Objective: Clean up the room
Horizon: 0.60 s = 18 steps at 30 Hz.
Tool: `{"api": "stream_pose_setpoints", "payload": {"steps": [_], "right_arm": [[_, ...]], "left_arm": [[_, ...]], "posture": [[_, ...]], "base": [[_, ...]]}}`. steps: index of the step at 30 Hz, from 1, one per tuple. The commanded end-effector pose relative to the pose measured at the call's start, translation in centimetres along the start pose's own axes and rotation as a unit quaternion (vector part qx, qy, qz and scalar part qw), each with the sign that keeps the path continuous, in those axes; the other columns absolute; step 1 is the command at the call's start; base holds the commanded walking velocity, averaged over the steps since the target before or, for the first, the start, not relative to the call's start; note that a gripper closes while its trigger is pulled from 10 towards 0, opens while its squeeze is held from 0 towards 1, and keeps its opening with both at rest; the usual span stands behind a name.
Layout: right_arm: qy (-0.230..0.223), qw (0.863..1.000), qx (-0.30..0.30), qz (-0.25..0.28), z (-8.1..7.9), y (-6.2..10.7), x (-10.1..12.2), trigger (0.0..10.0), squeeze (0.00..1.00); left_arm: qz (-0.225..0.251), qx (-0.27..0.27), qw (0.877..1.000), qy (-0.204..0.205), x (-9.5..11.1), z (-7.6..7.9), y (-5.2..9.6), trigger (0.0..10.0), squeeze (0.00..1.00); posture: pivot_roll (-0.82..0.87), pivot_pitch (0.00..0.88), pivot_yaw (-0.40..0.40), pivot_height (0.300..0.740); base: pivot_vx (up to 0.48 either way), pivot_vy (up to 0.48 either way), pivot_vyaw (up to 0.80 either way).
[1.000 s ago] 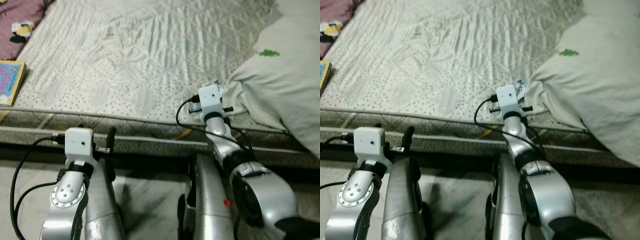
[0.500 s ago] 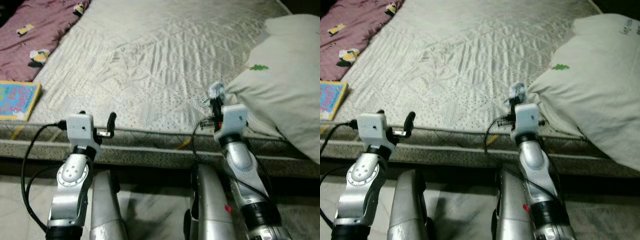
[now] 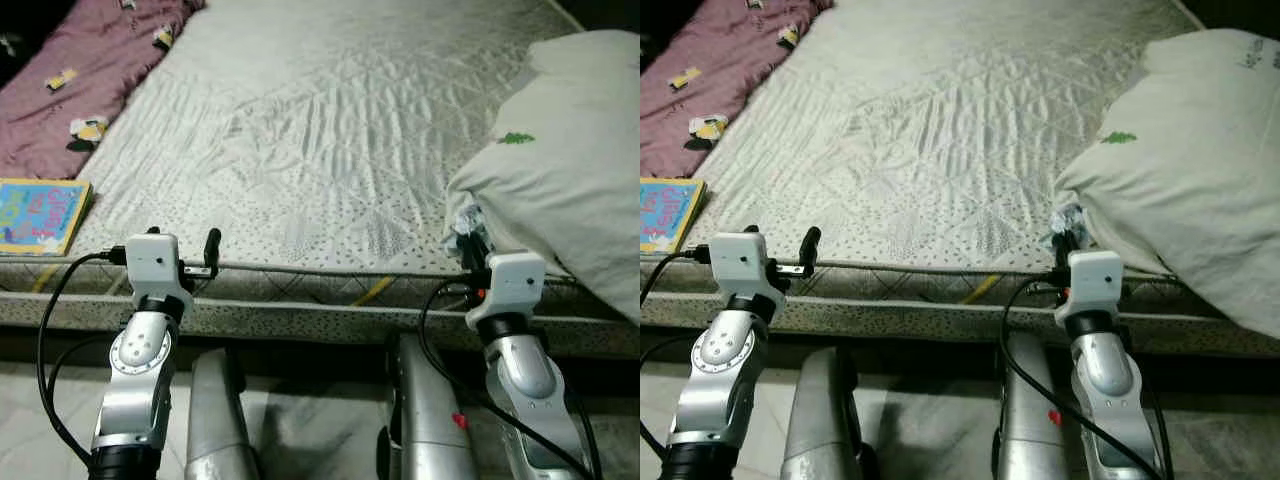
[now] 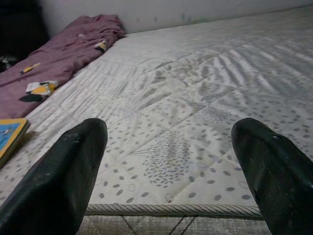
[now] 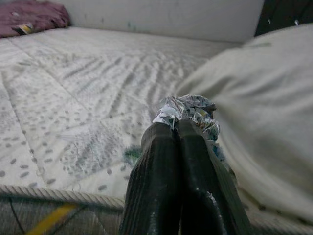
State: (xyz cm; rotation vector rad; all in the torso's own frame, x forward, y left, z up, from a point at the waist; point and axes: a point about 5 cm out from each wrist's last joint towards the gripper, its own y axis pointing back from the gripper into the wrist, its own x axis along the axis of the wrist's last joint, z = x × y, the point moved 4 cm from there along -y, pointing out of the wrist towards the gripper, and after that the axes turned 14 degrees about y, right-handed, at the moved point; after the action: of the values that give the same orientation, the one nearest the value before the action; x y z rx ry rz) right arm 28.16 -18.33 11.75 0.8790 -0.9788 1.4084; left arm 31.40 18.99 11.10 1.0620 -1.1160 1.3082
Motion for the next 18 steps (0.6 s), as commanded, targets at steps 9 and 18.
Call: {"api": "stream_pose_setpoints", "payload": {"steps": [9, 18], "right_arm": [[0.003, 1.0, 0.013, -0.002, -0.4, -0.3, 1.4, 10.0, 0.0], [0.016, 0.999, -0.044, -0.012, 0.2, -0.4, 1.3, 10.0, 0.0]], "left_arm": [[-0.023, -0.028, 0.999, 0.022, -1.4, 0.6, 0.5, 10.0, 0.0], [-0.022, -0.035, 0.998, 0.039, -1.3, 1.2, 0.8, 10.0, 0.0]], "posture": [[-0.14, 0.0, 0.125, 0.465], [-0.09, 0.0, 0.074, 0.465]], "base": [[0.0, 0.0, 0.0], [0.0, 0.0, 0.0]]}}
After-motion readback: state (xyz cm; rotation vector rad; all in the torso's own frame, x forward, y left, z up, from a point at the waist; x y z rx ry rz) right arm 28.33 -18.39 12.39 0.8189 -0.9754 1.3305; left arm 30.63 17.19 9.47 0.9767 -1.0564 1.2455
